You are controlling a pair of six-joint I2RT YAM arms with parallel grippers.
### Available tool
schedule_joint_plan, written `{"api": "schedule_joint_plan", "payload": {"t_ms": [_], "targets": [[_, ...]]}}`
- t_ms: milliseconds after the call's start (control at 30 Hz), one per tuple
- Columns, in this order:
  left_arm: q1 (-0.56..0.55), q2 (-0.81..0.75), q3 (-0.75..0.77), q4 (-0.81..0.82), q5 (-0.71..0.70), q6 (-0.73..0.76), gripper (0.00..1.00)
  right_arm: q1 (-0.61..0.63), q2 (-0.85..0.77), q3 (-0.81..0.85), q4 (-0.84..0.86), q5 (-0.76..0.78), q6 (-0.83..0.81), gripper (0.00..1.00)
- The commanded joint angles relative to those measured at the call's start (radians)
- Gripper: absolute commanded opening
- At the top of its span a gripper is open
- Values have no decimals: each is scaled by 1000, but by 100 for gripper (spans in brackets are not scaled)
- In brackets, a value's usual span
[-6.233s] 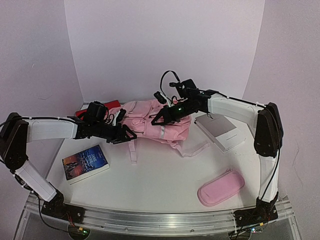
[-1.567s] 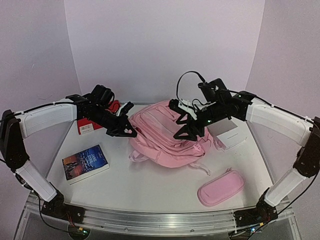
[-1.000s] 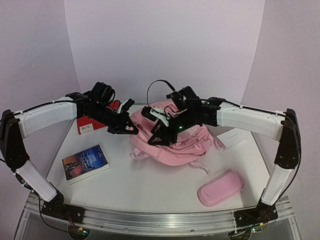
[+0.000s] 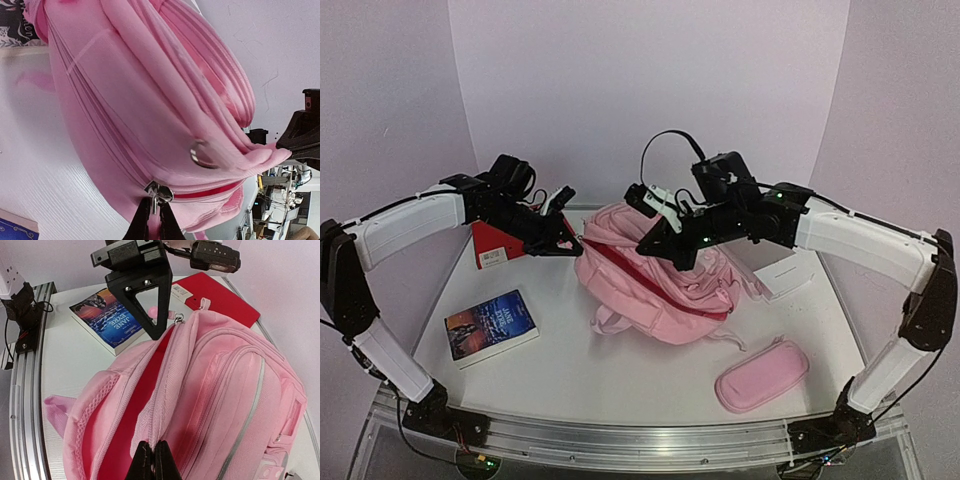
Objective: Pack the student bag
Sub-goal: Unzip the student bag at the center of the board.
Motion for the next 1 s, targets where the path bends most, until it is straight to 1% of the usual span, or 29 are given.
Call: {"api": "schedule_joint_plan", "payload": {"t_ms": [0,333,467,633,733,967], "targets": [[69,35,99,-34,-109,46,0,-2,-141,-29,-93,49,-56,0],[102,217,204,-16,-187,40,0,-2,-243,-58,-124,89,-91,0],[114,264,187,45,-171,23,0,-3,-263,-36,-120,93,-93,0],[137,318,152,165,-156,-16,0,-9,-287,-14,-119,73,-104,0],[154,362,161,218,-156,-31,0,-16,-294,0,-119,68,-102,0],[190,477,301,205,-187,-26,1,-32,-276,58,-114,30,-69,0]]}}
